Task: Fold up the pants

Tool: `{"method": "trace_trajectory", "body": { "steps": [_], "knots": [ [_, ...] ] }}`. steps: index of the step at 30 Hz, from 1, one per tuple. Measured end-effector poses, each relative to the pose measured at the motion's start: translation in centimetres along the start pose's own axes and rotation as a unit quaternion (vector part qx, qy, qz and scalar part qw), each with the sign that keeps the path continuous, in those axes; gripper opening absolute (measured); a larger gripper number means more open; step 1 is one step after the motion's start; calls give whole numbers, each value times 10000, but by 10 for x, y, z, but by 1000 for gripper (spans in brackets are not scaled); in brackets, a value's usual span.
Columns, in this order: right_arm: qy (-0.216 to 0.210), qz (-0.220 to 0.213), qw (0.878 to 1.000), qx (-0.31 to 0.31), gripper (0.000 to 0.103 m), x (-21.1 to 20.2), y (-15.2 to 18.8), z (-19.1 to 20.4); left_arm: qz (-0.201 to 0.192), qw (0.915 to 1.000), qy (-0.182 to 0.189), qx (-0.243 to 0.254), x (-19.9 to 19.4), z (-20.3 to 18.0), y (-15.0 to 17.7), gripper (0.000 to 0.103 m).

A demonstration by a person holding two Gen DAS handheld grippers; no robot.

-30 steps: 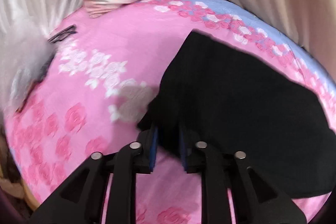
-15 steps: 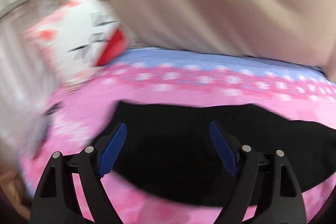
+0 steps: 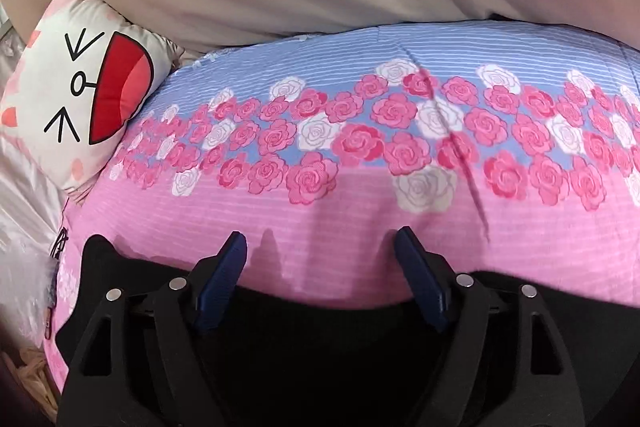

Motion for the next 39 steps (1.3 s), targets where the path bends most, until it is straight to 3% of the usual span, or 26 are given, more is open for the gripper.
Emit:
{"method": "trace_trajectory", "body": {
  "steps": [5,8,9,11,13,15,20,25,26,27,28,30,34,37,39],
  "knots": [
    [206,-337,9992,-5,38,-24,-3,-5,-384,9979,361,-384,-45,16,-1,72],
    [749,-484,9944,566,40,-52,10,-61,-832,9938,653,-344,-96,15,9,76],
    [953,-529,9909,795,40,-61,16,-83,-907,9928,729,-298,-105,9,10,83],
    [1480,-648,9781,1312,40,-86,30,-135,-1115,9889,980,-90,-135,-7,27,90],
    [2129,-871,9544,1903,42,-123,47,-197,-1272,9857,1095,117,-156,-25,42,91],
    [2422,-992,9378,2280,42,-150,59,-240,-1401,9823,1201,330,-176,-48,61,93],
    [2458,-1026,9323,2445,50,-169,60,-301,-1291,9744,1598,910,-202,-115,103,94],
    [1996,-851,9533,2102,50,-142,39,-317,-1032,9685,1887,1257,-214,-169,131,94],
    [1996,-694,9556,2051,46,-131,40,-319,-997,9679,1893,1320,-215,-176,134,94],
    [1889,-534,9588,2052,17,-121,42,-320,-978,9673,1885,1390,-216,-184,138,94],
    [1854,-518,9601,2026,8,-119,41,-321,-960,9671,1854,1455,-218,-191,142,94],
    [2095,-725,9588,1777,7,-136,35,-317,-961,9665,1827,1528,-223,-198,143,94],
    [1921,-583,9580,2046,9,-125,49,-341,-910,9669,1808,1553,-224,-210,146,95],
    [1972,-810,9545,2084,18,-148,43,-336,-827,9678,1734,1627,-219,-218,149,95],
    [2140,-1021,9486,2097,37,-168,47,-331,-806,9678,1701,1673,-219,-222,150,95]
  ]
}}
Point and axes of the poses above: each gripper's, at about its wrist camera, not at the fingertips, and x roughly the way its jaws point, z to its left, y to its underside, the point moved 9 cm from there along x, roughly the way its jaws point, and after that the axes turned 6 degrees about x, right-handed, at the moved point
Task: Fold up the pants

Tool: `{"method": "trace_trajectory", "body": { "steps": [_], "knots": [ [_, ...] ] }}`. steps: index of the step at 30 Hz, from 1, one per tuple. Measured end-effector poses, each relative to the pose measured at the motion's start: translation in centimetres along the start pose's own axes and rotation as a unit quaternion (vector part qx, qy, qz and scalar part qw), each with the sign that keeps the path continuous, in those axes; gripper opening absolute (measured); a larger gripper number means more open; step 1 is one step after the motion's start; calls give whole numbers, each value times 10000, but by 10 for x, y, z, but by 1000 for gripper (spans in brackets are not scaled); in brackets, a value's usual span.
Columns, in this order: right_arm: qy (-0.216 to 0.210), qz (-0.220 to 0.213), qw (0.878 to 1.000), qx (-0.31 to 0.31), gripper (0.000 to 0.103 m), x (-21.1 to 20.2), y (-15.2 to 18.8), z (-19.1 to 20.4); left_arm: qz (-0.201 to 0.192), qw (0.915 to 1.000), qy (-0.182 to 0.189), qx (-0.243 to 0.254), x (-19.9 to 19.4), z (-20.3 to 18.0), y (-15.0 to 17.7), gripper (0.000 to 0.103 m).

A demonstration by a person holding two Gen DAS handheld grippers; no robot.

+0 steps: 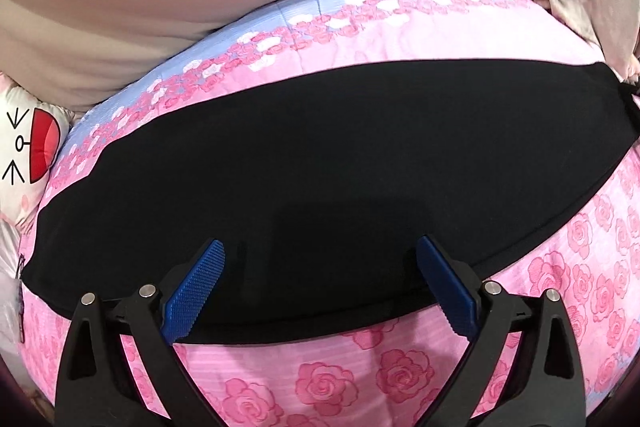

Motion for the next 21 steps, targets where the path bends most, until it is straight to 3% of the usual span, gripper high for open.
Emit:
{"method": "trace_trajectory", "body": {
  "steps": [2,3,8,16,21],
  "knots": [
    [3,-50,9997,227,57,-11,6,-10,-30,10000,8,5,-1,-2,-1,95],
    [5,19,9993,361,59,-11,11,-15,-40,10000,-2,5,-1,-2,-3,95],
    [-144,162,9970,745,59,-11,30,-23,-118,9997,-196,71,-5,-5,-12,95],
    [-256,541,9958,693,59,18,40,-4,-183,9983,-556,25,-12,5,-17,96],
    [-194,547,9956,737,62,22,40,-1,-130,9978,-635,-152,-9,20,-14,96]
  ]
}}
Point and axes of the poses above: each gripper's, at about its wrist camera, not at the fingertips, and x roughly the way its jaws point, z to its left, y to its underside, the point moved 9 cm from there along x, roughly the way its jaws point, and after that the axes turned 6 degrees about x, right-handed, at the moved point
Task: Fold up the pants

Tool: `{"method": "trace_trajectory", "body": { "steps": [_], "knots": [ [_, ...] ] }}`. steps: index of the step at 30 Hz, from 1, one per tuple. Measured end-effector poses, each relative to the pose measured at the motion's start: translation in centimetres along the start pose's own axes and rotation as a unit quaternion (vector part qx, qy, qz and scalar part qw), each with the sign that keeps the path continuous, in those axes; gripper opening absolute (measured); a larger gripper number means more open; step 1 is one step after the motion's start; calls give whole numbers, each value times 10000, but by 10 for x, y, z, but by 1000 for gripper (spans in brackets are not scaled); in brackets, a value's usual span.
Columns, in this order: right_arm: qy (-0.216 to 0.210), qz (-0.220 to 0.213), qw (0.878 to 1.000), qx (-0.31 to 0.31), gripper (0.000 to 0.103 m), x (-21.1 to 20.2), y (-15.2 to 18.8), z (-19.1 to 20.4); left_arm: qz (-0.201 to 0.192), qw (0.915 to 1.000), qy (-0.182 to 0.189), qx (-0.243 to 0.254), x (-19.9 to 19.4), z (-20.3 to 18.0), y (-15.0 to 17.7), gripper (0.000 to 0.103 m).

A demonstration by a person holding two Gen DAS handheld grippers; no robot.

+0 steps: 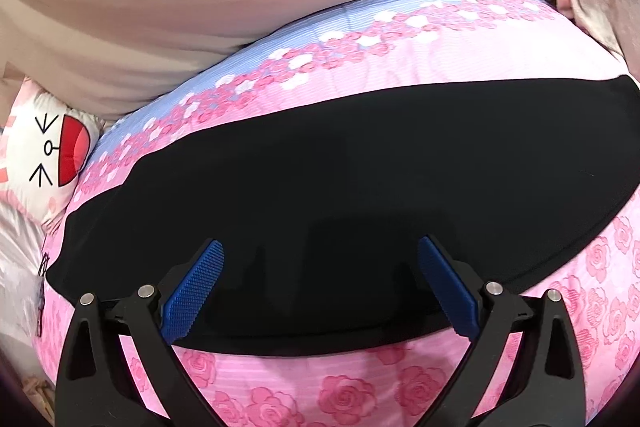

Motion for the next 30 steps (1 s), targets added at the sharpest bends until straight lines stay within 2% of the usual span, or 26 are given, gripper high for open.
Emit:
{"method": "trace_trajectory", "body": {
  "steps": [4,5,6,7,10,11,12,14,17,22,24,28,30],
  "knots": [
    [28,-17,10000,91,59,2,-3,0,22,9999,-41,-114,3,12,1,96],
    [4,3,10000,80,48,3,-3,2,22,9999,-38,-156,3,15,2,96],
    [-197,61,9997,150,30,4,-3,6,20,9998,-21,-200,4,18,3,96],
    [-425,136,9986,287,22,6,-1,9,36,9997,-11,-258,4,23,4,96],
    [-475,121,9977,473,18,4,-2,13,59,9990,20,-452,6,39,9,96],
    [-573,106,9967,572,18,1,-3,16,61,9987,10,-508,6,45,11,96],
    [-862,51,9938,705,18,-7,-6,27,55,9983,-18,-583,6,54,14,96],
    [-1036,-64,9925,638,18,-21,-11,46,44,9976,-47,-683,6,68,19,96],
    [-1437,-224,9888,336,18,-46,-20,99,16,9958,-132,-907,6,96,28,96],
    [-2336,-64,9704,-614,18,-73,-3,235,-45,9923,-248,-1213,5,145,45,96],
    [-2560,98,9595,-1174,18,-73,20,303,-60,9907,-362,-1314,4,167,53,96],
    [-2915,541,9337,-2008,18,-59,79,406,-63,9864,-482,-1569,2,207,71,96],
    [-2912,773,9233,-2382,18,-42,114,448,-57,9847,-573,-1643,1,226,79,96]
  ]
}}
Point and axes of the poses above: each gripper's, at about its wrist camera, not at the fingertips, and x roughly the way its jaws point, z to its left, y to its underside, the point moved 9 cm from there along x, roughly the way its jaws point, and after that the axes turned 6 degrees about x, right-handed, at the moved point
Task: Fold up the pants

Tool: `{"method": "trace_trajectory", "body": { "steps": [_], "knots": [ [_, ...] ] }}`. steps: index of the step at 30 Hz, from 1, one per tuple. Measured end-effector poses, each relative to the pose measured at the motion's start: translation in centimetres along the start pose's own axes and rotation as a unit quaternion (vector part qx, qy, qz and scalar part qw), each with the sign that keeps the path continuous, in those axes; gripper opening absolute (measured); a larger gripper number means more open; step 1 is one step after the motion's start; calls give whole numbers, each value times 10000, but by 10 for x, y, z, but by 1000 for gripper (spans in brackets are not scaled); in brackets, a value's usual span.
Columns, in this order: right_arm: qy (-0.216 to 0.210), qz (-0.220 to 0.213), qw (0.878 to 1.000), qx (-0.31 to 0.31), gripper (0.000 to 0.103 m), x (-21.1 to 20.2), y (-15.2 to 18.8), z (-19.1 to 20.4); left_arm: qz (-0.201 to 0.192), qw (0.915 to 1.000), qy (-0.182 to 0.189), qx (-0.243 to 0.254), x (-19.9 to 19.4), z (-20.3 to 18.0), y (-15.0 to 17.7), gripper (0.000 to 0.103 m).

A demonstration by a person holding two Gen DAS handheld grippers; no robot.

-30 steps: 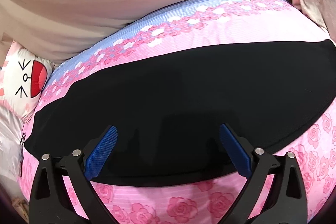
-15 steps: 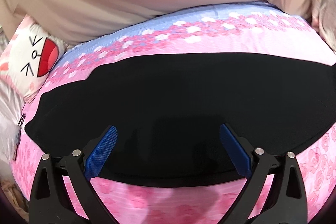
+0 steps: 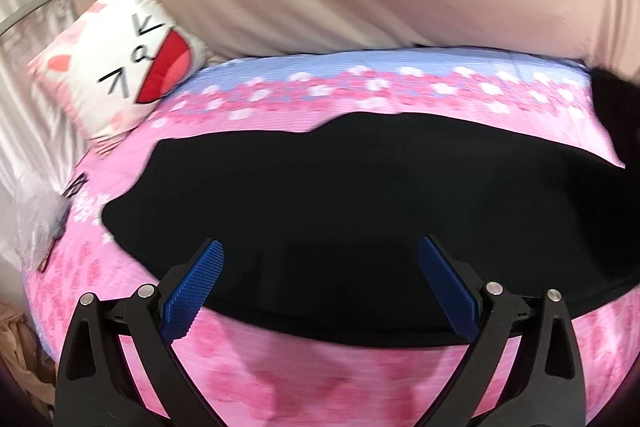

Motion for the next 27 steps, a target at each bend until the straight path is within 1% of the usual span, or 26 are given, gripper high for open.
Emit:
{"method": "trace_trajectory", "body": {
  "steps": [3,4,6,8,11,13,15,16,17,18,19,20,21,23,24,25,27],
  "knots": [
    [6,515,9983,-261,18,62,24,29,55,9996,-243,-144,5,33,5,96],
    [195,642,9970,-373,19,79,32,32,73,9994,-274,-187,7,42,7,96],
    [458,745,9947,-546,20,94,44,27,146,9991,-292,-273,10,55,12,96],
    [497,668,9948,-592,20,94,46,28,184,9989,-257,-356,13,62,18,96],
    [478,644,9954,-526,20,90,44,29,263,9988,-152,-393,20,63,23,96],
    [526,477,9961,-520,20,82,40,36,321,9985,-18,-450,25,62,25,96],
    [608,350,9952,-688,21,76,33,43,320,9981,43,-526,25,61,25,96],
    [565,367,9950,-738,21,78,32,47,303,9981,61,-540,25,61,24,96],
    [510,419,9951,-740,24,82,32,50,301,9981,70,-527,25,60,24,96],
    [469,559,9943,-775,33,93,36,52,304,9982,54,-508,26,60,23,96],
    [427,845,9915,-893,41,108,47,53,312,9983,48,-493,27,60,23,96],
    [465,748,9907,-1034,49,110,49,55,330,9982,39,-493,28,60,24,96],
    [507,655,9903,-1120,51,105,51,58,353,9980,52,-515,28,62,24,96],
    [270,629,9905,-1191,51,85,54,68,391,9971,89,-649,28,72,27,96],
    [208,453,9919,-1170,51,69,52,67,366,9962,98,-785,26,83,29,96],
    [224,259,9932,-1113,51,51,48,63,348,9954,86,-887,25,92,31,96],
    [466,19,9948,-904,56,23,41,44,322,9926,43,-1172,24,116,35,96]
  ]
}}
Point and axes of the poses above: each gripper's, at about its wrist camera, not at the fingertips, and x roughly the way its jaws point, z to its left, y to its underside, the point moved 9 cm from there along x, roughly the way its jaws point, and after that the axes turned 6 degrees about x, right-handed, at the moved point
